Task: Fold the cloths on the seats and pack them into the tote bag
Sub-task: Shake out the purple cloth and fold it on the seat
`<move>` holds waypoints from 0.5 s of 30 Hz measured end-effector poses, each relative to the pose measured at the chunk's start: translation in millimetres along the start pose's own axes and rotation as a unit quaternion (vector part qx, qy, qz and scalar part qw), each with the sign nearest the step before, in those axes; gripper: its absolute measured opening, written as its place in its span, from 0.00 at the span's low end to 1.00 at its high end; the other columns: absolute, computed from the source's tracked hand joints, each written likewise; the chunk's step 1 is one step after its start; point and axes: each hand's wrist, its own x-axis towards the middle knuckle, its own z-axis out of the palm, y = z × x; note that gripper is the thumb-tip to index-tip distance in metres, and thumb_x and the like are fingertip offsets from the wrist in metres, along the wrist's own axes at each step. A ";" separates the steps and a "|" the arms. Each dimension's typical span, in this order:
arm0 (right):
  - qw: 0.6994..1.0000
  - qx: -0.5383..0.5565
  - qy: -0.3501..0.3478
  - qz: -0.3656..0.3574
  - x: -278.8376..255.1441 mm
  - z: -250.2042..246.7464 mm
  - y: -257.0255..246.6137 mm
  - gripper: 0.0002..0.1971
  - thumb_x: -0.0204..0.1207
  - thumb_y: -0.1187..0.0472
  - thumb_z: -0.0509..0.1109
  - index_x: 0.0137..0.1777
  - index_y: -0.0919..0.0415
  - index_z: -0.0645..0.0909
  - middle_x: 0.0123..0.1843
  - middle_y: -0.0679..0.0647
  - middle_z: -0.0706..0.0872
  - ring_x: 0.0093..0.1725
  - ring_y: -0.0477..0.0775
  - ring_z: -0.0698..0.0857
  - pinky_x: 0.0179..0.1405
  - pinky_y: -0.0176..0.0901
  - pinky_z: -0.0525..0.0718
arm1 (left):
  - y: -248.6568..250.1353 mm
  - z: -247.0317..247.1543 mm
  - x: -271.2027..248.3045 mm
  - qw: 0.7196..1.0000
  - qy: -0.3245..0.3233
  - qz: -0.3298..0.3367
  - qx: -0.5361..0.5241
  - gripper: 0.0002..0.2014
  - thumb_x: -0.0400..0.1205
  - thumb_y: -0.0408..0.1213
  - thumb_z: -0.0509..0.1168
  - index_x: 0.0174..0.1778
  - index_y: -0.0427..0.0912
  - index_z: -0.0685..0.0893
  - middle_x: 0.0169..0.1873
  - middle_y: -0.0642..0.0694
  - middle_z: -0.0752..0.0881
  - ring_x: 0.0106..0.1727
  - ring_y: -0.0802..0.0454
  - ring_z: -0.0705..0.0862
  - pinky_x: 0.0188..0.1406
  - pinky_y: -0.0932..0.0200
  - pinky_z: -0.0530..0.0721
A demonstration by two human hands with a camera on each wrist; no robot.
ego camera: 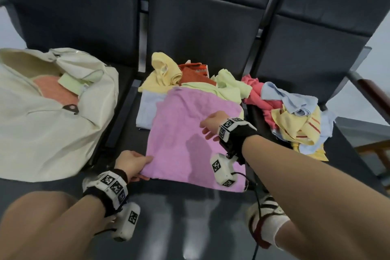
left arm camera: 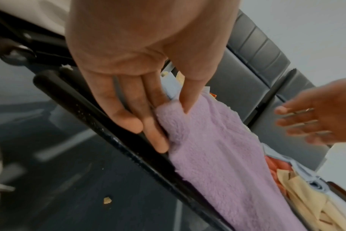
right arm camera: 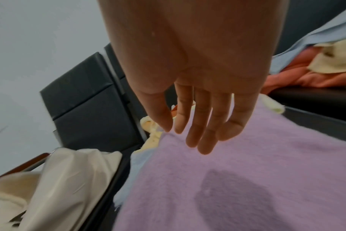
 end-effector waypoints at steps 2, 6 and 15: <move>0.999 -0.027 -0.010 -0.015 16.1 16.9 -21.1 0.10 0.79 0.62 0.69 0.55 0.69 0.82 0.45 0.60 0.90 0.38 0.58 0.89 0.39 0.46 0.85 | 2.4 -0.7 1.6 0.999 -0.010 0.009 -0.039 0.16 0.78 0.40 0.77 0.55 0.34 0.84 0.38 0.37 0.89 0.27 0.43 0.88 0.21 0.61 0.81; 0.997 -0.068 0.007 -0.024 47.6 49.6 -45.4 0.08 0.78 0.63 0.69 0.50 0.68 0.85 0.49 0.63 0.92 0.39 0.59 0.89 0.35 0.42 0.84 | 12.5 1.7 5.2 0.996 -0.063 0.004 -0.057 0.18 0.80 0.42 0.75 0.59 0.36 0.82 0.48 0.39 0.87 0.37 0.46 0.86 0.27 0.59 0.84; 0.964 -0.248 0.066 -0.071 104.9 93.2 -85.9 0.15 0.80 0.55 0.68 0.60 0.65 0.83 0.53 0.55 0.85 0.49 0.55 0.81 0.48 0.44 0.81 | 15.2 -4.6 17.1 0.974 0.000 0.129 0.185 0.11 0.73 0.50 0.70 0.37 0.45 0.83 0.35 0.52 0.86 0.43 0.46 0.86 0.40 0.57 0.81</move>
